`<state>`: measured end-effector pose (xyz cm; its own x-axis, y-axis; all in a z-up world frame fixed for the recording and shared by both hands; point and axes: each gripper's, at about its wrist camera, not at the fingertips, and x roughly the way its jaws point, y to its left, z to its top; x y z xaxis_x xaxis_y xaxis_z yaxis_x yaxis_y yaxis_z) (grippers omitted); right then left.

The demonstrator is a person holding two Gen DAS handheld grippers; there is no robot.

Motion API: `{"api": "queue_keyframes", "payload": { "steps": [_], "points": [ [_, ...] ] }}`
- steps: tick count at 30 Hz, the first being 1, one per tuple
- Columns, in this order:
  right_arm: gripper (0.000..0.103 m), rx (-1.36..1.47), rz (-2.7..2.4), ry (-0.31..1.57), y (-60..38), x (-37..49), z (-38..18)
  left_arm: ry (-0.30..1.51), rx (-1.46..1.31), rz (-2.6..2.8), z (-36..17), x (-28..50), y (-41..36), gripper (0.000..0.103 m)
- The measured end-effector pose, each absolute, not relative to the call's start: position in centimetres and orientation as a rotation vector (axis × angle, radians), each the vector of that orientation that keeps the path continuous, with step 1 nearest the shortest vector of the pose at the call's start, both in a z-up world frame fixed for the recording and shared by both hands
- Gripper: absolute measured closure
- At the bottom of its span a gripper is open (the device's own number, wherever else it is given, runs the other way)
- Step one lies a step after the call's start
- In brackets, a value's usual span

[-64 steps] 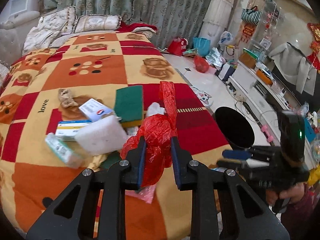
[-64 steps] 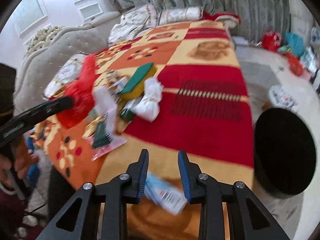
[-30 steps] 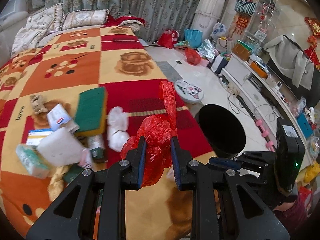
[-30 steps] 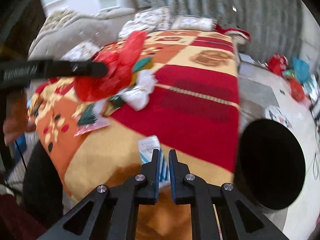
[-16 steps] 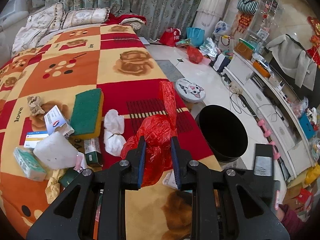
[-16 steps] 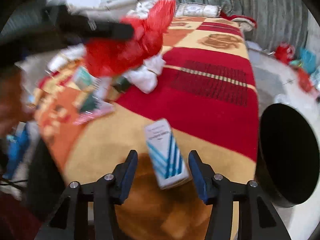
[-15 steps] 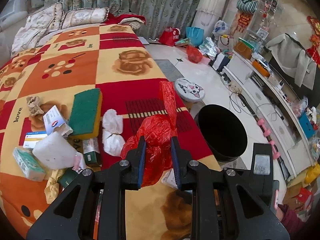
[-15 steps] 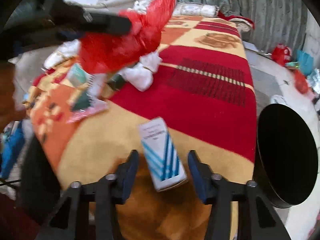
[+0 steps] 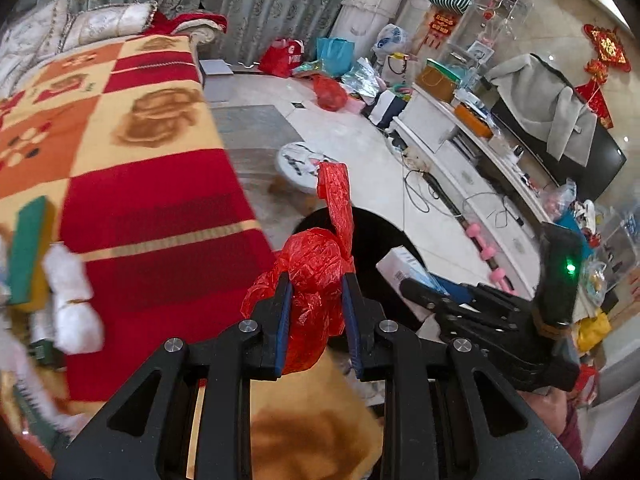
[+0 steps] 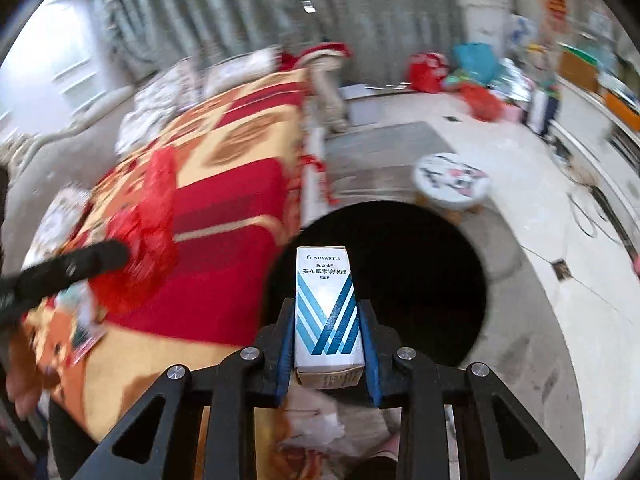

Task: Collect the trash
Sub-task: 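Open both tools to drop the bag and box into the black bin, then move both open tools back over the items on the bedspread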

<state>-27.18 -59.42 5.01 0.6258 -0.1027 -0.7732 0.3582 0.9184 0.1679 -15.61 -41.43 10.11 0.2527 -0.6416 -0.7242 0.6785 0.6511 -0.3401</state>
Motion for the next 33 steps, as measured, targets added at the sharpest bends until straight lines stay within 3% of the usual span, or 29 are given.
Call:
{"api": "queue_keyframes", "payload": {
  "steps": [2, 6, 7, 26, 29, 31, 33],
  "points": [
    [0.074, 0.349, -0.299, 0.878, -60.3, -26.7, 4.6, 0.977, 0.008, -0.919, 9.5, -15.2, -42.5, 0.079],
    [0.059, 0.35, -0.337, 0.833, -60.7, -26.8, 5.2, 1.002, -0.057, -0.922, 8.8, -14.6, -43.4, 0.045],
    [0.058, 0.345, -0.337, 0.83, -60.7, -26.8, 5.3, 1.002, -0.072, -0.916, 8.7, -14.5, -43.3, 0.043],
    [0.057, 0.254, -0.238, 0.868, -53.7, -25.8, 5.2, 0.909, 0.077, -0.633, 9.7, -16.0, -34.9, 0.043],
    [0.052, 0.254, -0.206, 0.867, -52.0, -25.2, 5.4, 0.892, 0.088, -0.597, 9.8, -16.1, -33.1, 0.043],
    [0.038, 0.247, -0.191, 0.857, -50.8, -24.8, 5.7, 0.882, 0.092, -0.568, 9.9, -16.0, -31.5, 0.043],
    [0.036, 0.236, -0.173, 0.846, -49.5, -24.4, 6.1, 0.874, 0.093, -0.547, 10.1, -15.9, -30.4, 0.043]
  ]
}}
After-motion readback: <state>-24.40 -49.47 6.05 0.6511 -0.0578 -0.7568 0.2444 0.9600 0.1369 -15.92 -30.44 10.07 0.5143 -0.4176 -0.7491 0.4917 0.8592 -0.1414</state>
